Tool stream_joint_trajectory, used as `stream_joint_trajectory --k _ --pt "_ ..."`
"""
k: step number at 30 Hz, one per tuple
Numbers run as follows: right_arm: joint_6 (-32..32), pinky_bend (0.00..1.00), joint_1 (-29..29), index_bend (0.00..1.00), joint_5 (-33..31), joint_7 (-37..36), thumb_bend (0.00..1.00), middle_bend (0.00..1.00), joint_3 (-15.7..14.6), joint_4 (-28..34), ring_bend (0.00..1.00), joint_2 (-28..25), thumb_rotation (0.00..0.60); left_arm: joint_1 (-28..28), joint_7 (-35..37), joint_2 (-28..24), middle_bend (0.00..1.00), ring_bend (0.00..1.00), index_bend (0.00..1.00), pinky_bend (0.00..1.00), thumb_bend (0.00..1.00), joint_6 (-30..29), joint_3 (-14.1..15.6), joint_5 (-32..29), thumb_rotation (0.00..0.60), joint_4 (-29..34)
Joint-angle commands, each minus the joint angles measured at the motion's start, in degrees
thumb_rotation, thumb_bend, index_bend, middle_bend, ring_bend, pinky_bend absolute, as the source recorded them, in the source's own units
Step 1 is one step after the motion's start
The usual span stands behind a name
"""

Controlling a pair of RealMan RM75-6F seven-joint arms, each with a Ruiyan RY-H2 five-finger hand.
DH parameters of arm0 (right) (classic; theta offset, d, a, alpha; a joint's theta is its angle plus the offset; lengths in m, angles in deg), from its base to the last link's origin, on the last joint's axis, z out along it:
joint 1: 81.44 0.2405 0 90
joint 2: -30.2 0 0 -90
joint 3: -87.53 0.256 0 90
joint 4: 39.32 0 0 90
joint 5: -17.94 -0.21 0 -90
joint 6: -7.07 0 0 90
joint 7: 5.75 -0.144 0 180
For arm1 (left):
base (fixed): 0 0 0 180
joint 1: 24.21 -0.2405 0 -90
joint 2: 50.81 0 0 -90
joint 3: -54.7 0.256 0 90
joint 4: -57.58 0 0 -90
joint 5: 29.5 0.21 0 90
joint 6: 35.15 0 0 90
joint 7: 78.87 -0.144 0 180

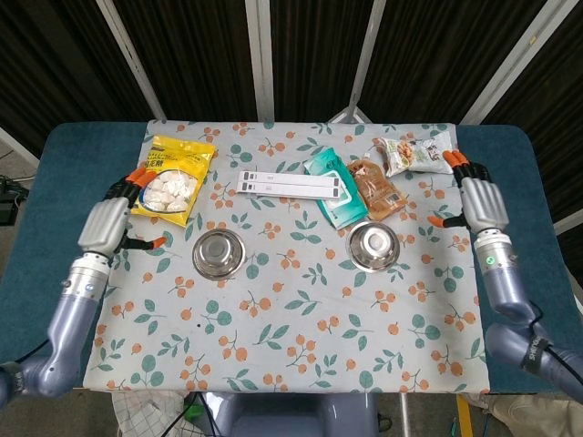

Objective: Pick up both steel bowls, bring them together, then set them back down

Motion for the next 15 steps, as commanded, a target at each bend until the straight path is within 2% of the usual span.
stream_joint_trajectory --k 1,5,9,15 --pt "-0.01 0.00 -3.90 0.05 7.68 -9.27 0.07 0.00 -0.95 -0.85 0.08 -4.23 0.600 -3.85 -3.79 -4.62 0.00 0.00 0.15 0.03 0.00 -4.16 2.85 1.25 0.600 3.89" --pt "-2.94 0.00 -6.27 0.05 14.78 -16.26 0.07 0.00 -3.04 -2.62 0.08 -5.57 0.600 -8.01 -2.98 -8.37 0.00 0.00 0.15 0.03 0.00 -8.25 5.33 5.28 0.600 5.76" --pt "-8.75 0.00 -9.75 0.09 19.50 -23.87 0.07 0.00 -4.27 -3.14 0.08 -6.84 0.600 -13.53 1.98 -11.85 0.00 0.00 0.15 0.03 0.00 -12.34 8.70 10.97 0.600 5.28" --pt "-17.25 0.00 -15.73 0.11 24.97 -22.32 0.07 0.00 -8.16 0.20 0.09 -10.69 0.600 -20.20 7.95 -14.75 0.00 0.00 0.15 0.03 0.00 -17.48 14.15 20.63 0.600 3.89"
